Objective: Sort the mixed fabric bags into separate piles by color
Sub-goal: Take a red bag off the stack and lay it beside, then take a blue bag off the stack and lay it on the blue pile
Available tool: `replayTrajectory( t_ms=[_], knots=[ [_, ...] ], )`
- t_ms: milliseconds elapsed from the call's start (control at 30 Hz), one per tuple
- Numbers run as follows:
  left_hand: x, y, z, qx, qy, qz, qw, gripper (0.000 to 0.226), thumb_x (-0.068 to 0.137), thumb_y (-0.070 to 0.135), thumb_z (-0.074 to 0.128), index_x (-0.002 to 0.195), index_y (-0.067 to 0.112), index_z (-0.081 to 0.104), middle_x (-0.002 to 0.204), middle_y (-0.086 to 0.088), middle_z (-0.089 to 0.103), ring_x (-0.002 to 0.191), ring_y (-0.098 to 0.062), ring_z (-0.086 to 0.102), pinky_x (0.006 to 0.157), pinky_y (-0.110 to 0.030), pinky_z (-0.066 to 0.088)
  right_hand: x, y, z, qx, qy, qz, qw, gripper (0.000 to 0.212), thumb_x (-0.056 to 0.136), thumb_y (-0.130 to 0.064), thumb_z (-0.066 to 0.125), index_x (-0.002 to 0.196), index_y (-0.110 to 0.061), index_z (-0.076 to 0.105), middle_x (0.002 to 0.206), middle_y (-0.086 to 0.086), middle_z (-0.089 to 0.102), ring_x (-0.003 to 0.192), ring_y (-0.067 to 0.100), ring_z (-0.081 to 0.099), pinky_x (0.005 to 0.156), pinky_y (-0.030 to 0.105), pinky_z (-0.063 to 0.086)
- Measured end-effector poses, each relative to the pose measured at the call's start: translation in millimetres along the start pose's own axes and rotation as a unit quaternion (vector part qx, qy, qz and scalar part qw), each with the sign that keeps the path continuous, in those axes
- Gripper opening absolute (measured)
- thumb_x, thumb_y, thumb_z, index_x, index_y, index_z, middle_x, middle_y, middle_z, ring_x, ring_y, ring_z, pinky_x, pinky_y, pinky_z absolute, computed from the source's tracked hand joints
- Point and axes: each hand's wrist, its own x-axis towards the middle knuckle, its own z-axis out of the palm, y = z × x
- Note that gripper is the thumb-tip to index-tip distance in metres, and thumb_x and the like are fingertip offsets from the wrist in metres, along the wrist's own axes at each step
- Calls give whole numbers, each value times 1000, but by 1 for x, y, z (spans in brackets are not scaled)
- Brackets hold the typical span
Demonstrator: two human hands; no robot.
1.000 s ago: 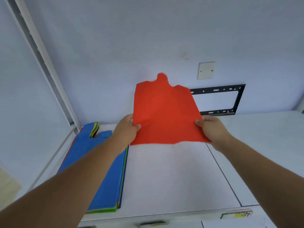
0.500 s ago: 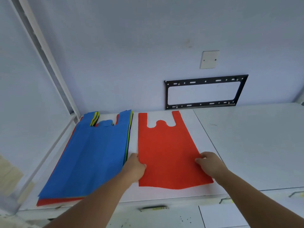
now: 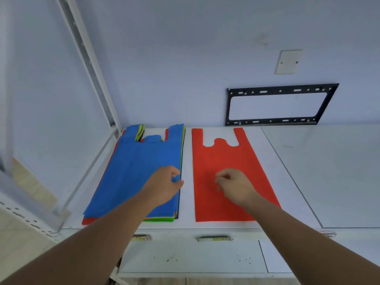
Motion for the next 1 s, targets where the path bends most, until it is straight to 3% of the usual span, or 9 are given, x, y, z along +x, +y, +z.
replayTrajectory(
  t_ms=[67, 200, 367, 533, 633, 700, 800, 900, 1000],
  knots=[
    [-9, -19, -13, 28, -28, 36, 999, 46, 91, 37, 69, 130, 16, 59, 134, -1, 58, 125, -16, 55, 104, -31, 44, -5, -16, 26, 52, -49, 19, 997, 13, 92, -8, 55, 90, -13, 67, 82, 13, 70, 69, 20, 63, 59, 32, 50],
    [-25, -55, -32, 93, -94, 98, 986, 59, 81, 53, 74, 131, 26, 58, 133, 5, 55, 128, -13, 48, 109, -34, 40, -16, -36, 73, 61, -94, 49, 992, 13, 95, -8, 52, 94, -6, 65, 88, 14, 69, 64, 20, 65, 59, 32, 52],
    [-39, -92, -35, 160, -118, 184, 963, 76, 76, 59, 76, 140, 28, 49, 144, 10, 44, 135, -13, 39, 112, -33, 36, -31, -42, 115, 9, -26, 45, 999, 24, 85, -12, 49, 85, 1, 69, 89, 23, 74, 81, 42, 71, 71, 51, 57],
    [-38, -113, -39, 138, -103, 211, 962, 63, 85, 52, 70, 140, 29, 50, 145, 12, 47, 135, -11, 43, 111, -33, 38, -54, -48, 122, 24, 35, 56, 998, 27, 81, -13, 47, 85, 8, 62, 98, 32, 67, 95, 50, 63, 62, 37, 43],
    [-35, -117, -41, 109, -102, 203, 968, 59, 87, 57, 66, 138, 29, 54, 143, 12, 50, 133, -11, 46, 111, -33, 39, -65, -53, 122, 66, 55, 81, 993, 18, 89, -7, 52, 83, -2, 68, 100, 26, 72, 83, 34, 71, 68, 37, 52],
    [-37, -117, -41, 110, -100, 207, 967, 61, 88, 61, 62, 139, 29, 53, 143, 11, 51, 132, -11, 46, 110, -34, 40, -67, -54, 122, 71, 70, 87, 991, 16, 89, -7, 54, 87, -2, 70, 102, 25, 72, 75, 25, 64, 73, 37, 52],
    [-39, -116, -38, 128, -89, 216, 964, 64, 88, 64, 59, 140, 28, 50, 142, 11, 50, 132, -13, 46, 108, -36, 43, -73, -60, 124, 24, 80, 79, 993, 18, 88, -13, 55, 83, -24, 68, 95, 6, 77, 87, 26, 71, 83, 40, 55],
    [-41, -112, -36, 149, -69, 220, 962, 65, 87, 64, 58, 140, 28, 49, 142, 10, 50, 129, -15, 48, 103, -37, 46, -80, -66, 129, -47, 102, 53, 992, 20, 88, -19, 51, 96, -25, 69, 91, -3, 76, 86, 19, 71, 80, 39, 58],
    [-41, -107, -35, 170, -59, 228, 957, 64, 86, 64, 60, 138, 29, 50, 137, 9, 53, 123, -16, 51, 98, -37, 48, -83, -72, 133, -47, 102, 41, 993, 27, 88, -16, 48, 102, -21, 70, 90, 2, 76, 82, 23, 73, 75, 40, 59]
  ],
)
